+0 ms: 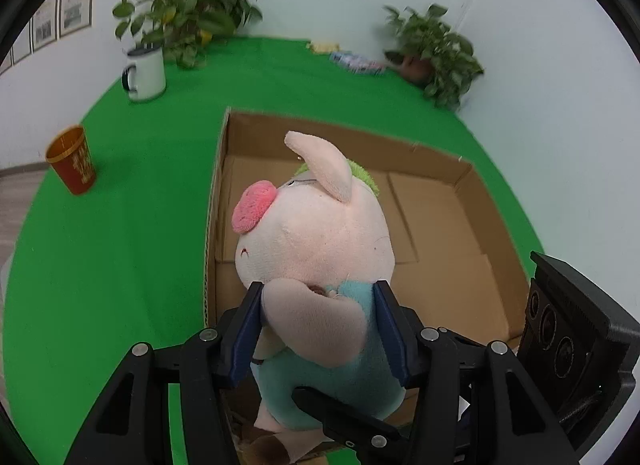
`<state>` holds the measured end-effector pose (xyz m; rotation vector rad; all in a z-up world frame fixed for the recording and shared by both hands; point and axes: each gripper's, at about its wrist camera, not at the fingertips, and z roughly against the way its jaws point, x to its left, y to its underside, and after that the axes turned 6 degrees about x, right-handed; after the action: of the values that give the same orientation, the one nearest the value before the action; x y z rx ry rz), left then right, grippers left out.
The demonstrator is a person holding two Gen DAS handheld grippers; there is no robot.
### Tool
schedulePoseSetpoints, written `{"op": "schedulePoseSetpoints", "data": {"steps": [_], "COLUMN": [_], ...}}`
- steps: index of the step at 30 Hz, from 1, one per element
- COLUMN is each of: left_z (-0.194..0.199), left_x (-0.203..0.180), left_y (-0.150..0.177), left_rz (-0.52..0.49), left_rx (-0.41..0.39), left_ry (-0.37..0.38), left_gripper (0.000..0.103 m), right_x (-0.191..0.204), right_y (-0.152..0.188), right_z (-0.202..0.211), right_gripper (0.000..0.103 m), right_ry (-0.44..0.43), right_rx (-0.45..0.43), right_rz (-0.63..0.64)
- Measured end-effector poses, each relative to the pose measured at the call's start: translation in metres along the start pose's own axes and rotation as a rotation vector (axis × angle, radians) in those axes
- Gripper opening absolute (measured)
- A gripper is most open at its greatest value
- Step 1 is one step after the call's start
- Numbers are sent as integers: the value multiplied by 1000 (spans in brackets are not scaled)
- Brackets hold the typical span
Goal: Organize objects
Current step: 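Lift the pig plush with both grippers and carry it over the open box, then lower the pig plush into the box corner and open both grippers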
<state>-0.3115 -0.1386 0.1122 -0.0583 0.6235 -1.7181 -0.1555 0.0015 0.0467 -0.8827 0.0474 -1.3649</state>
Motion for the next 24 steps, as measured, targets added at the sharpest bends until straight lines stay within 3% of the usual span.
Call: {"op": "schedulePoseSetpoints", "data": {"steps": [6,15,20,24], "left_z": [-49,-50,-44,-22], "left_x": [29,41,48,43], "left_y": [3,4,-1,3], "left_rz": [45,112,144,118], "left_rx": [76,72,74,14], "left_ry": [-36,-51,-60,-92], "left_gripper": [51,60,62,62], "right_x": [-24,-18,-23,-24], "right_y": [18,18,10,10], "right_z": [-29,-27,-34,-38], "right_gripper": [68,68,79,88], "right_ry": [-80,-96,-106,-105], "right_rx": [107,159,152,128], "right_rz": [-110,-167,-187,-194]}}
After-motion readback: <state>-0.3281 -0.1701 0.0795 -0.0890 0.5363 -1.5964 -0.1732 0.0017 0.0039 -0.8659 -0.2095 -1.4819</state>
